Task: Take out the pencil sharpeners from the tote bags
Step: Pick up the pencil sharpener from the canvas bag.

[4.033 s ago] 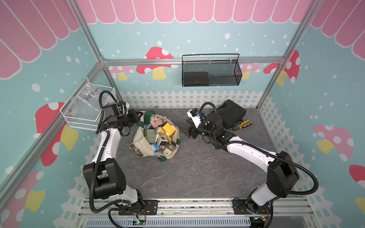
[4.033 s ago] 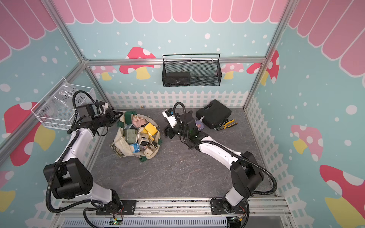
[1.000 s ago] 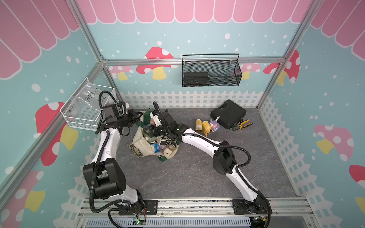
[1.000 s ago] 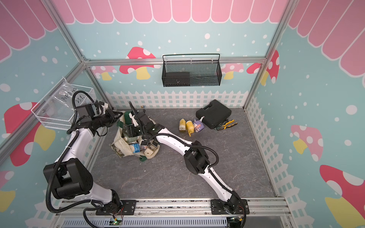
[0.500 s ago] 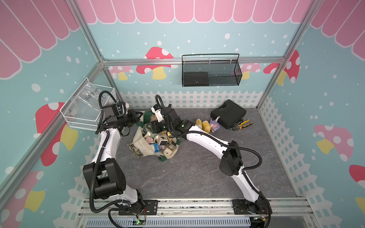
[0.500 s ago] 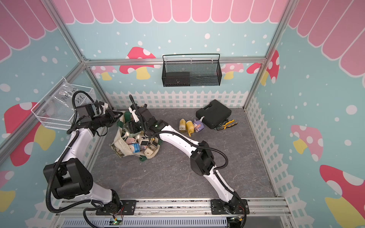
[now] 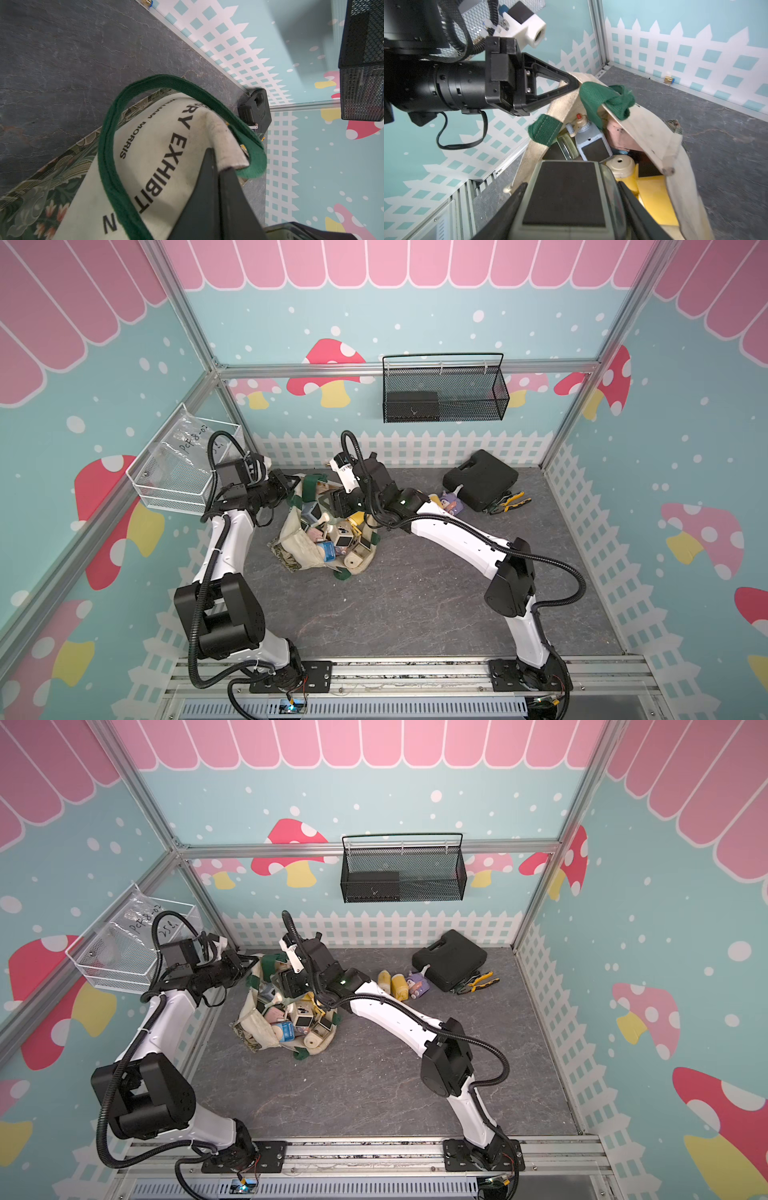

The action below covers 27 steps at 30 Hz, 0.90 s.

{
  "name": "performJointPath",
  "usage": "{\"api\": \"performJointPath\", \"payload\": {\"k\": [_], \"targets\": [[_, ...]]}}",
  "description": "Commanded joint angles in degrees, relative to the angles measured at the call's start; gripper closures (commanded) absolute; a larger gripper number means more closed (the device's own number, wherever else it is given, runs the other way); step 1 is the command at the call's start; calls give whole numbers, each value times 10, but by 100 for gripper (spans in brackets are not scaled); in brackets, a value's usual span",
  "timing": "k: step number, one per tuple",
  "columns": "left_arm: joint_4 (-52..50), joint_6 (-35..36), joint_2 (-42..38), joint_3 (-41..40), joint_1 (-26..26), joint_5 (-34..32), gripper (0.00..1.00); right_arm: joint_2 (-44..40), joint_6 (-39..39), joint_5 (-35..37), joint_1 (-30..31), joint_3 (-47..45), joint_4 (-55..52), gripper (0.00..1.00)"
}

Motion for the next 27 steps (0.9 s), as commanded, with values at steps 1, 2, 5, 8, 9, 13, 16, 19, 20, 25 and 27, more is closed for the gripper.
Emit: {"api": "performJointPath", "payload": {"k": [1, 2, 5, 8, 9, 13, 16, 19, 20, 25, 27], "targets": [[23, -4, -10, 2, 11, 7, 100, -58, -22, 14, -17, -37, 9, 46], [23, -4, -11, 1, 12, 7, 100, -72, -27, 15, -23, -52, 9, 46], [23, -4, -11, 1, 12, 7, 100, -127, -35, 27, -50, -113, 10, 46], [22, -4, -10, 1, 12, 7, 100, -178, -33, 20, -88, -187, 22, 46], [23, -4, -10, 1, 12, 7, 100, -197, -28, 14, -103, -217, 30, 46], [23, -4, -11, 1, 12, 6, 100, -253, -33, 23, -151, -310, 45, 46], [23, -4, -10, 1, 12, 7, 100, -282, -34, 30, -188, -370, 45, 46], [23, -4, -10, 1, 12, 7, 100, -303, -40, 48, -227, -425, 45, 46], [23, -4, -9, 1, 12, 7, 100, -308, -43, 53, -240, -440, 46, 46], [23, -4, -9, 1, 12, 7, 100, -323, -48, 59, -314, -519, 49, 46], [23, -4, -9, 1, 11, 7, 100, -323, -51, 70, -339, -546, 51, 45]]}}
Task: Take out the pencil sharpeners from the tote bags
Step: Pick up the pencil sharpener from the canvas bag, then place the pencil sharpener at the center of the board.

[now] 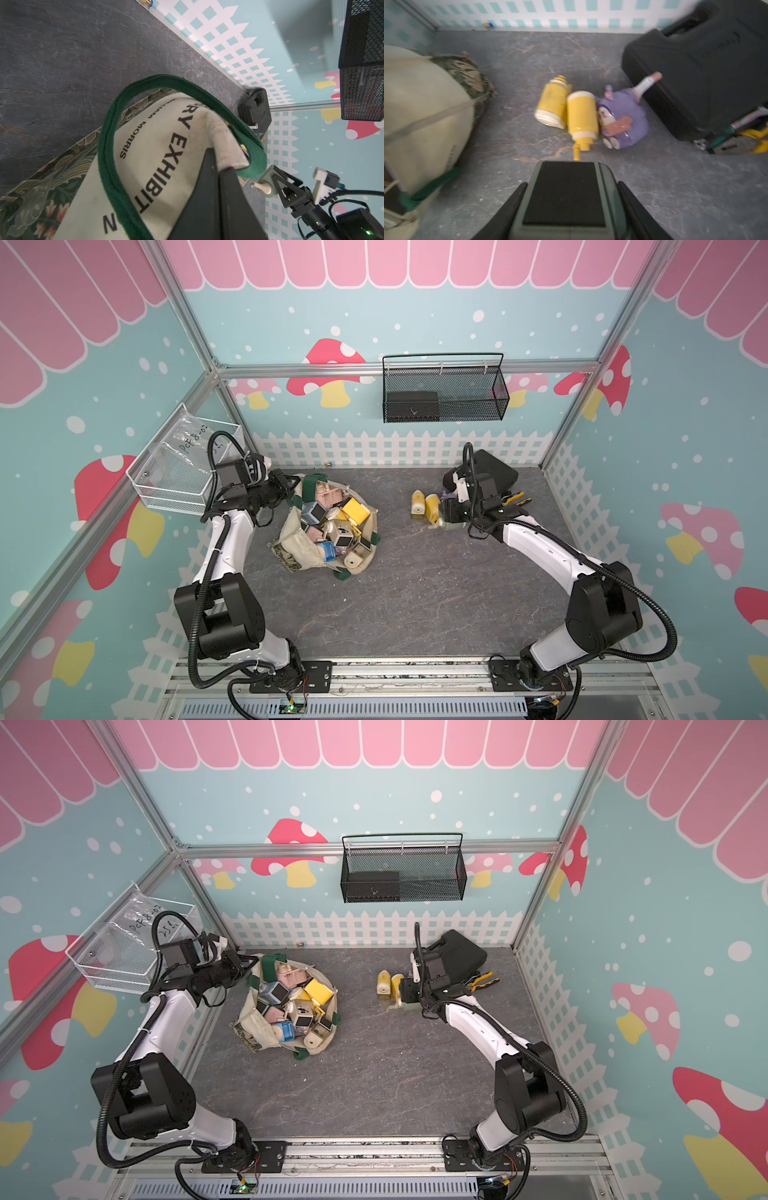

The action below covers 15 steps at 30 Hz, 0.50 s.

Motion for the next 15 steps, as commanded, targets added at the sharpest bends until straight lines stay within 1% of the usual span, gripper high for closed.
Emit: {"api": "performJointPath", "payload": {"k": [1, 4, 8, 11, 15], "targets": [[23, -4, -9, 2, 12, 7, 100, -22, -15, 25, -34, -36, 19, 45], [23, -4, -9, 1, 12, 6, 100, -7, -24, 40, -65, -56, 23, 44], [23, -5, -8, 1, 11, 7, 100, 23, -32, 39, -97, -58, 31, 44], [23, -4, -9, 1, 12, 6, 100, 58, -42, 50, -110, -40, 33, 44], [23, -4, -8, 1, 12, 6, 100, 109, -46, 39, -132, -5, 32, 44]]}}
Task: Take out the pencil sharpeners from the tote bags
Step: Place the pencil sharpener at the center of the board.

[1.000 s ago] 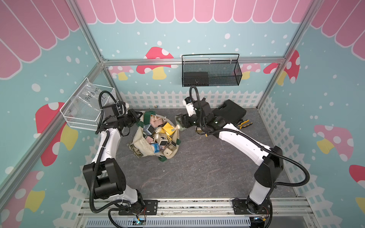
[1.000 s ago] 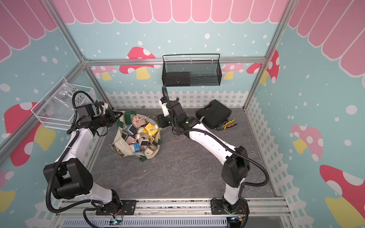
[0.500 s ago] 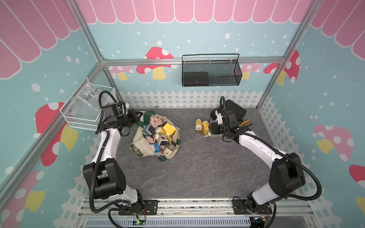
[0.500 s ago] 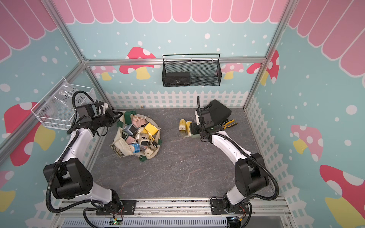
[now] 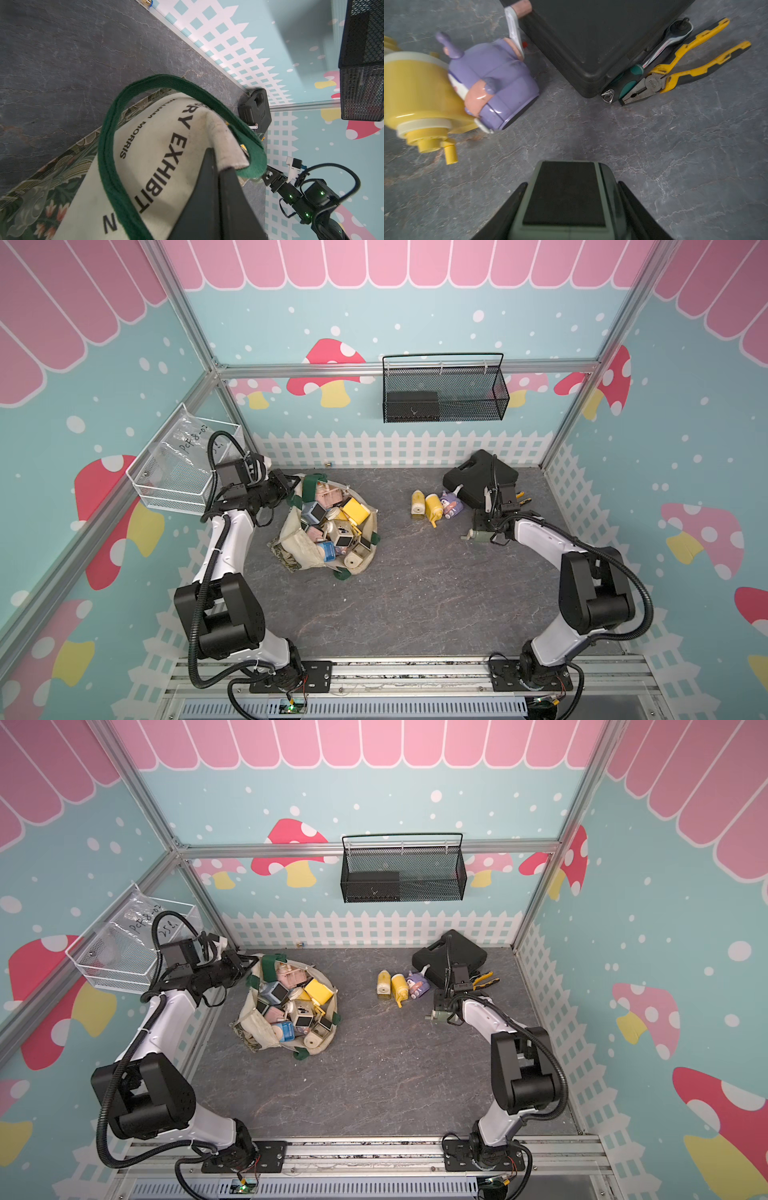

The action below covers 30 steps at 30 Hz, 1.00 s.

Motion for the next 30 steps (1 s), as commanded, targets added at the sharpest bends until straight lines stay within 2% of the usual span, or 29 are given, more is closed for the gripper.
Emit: {"api": "performJointPath", "payload": {"k": [1, 15, 23, 30], "targets": [[22, -4, -8, 1, 12, 6, 100, 36, -16, -1, -14, 37, 13, 44], [23, -3, -8, 0, 12, 4, 100, 174, -28, -9, -24, 165, -19, 44], [22, -4, -9, 1, 12, 6, 100, 215, -34, -10, -24, 193, -20, 44], [23, -4, -8, 1, 12, 6, 100, 222, -33, -19, -24, 211, -21, 39]]}}
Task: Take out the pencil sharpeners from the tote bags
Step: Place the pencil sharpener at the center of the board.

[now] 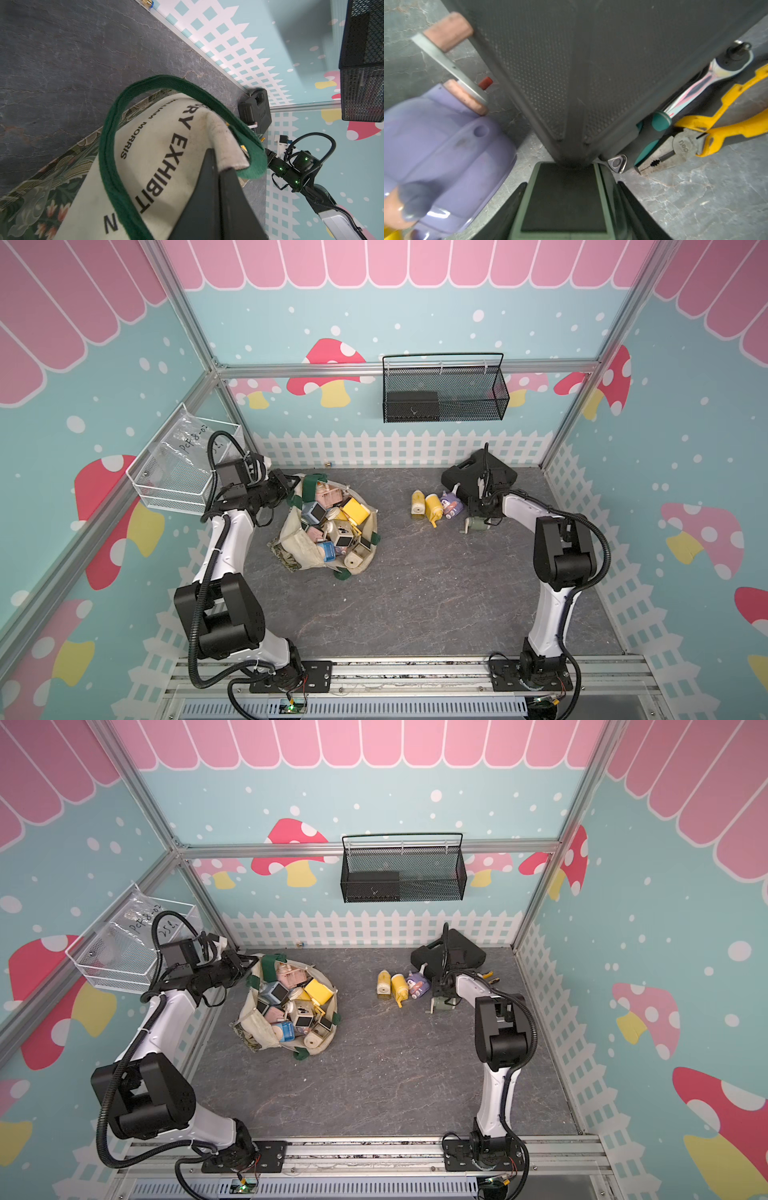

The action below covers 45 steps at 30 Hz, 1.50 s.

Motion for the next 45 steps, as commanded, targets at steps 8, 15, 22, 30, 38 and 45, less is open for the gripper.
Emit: {"api": "performJointPath", "payload": {"k": [8, 15, 22, 30, 38, 45], "targets": [[22, -3, -8, 0, 12, 5, 100, 16, -12, 16, -3, 12, 34, 24], [23, -3, -8, 1, 12, 6, 100, -45, -12, 19, -3, -6, 30, 17], [23, -4, -9, 0, 12, 5, 100, -152, -11, 16, -3, -58, 28, 17], [18, -6, -3, 2, 12, 2, 100, -351, -15, -8, -3, -222, 157, 6], [19, -13, -3, 2, 10, 7, 100, -483, 16, 3, -15, -334, 210, 4], [19, -13, -9, 1, 3, 7, 100, -562, 92, -243, 3, -384, 255, 30]]}}
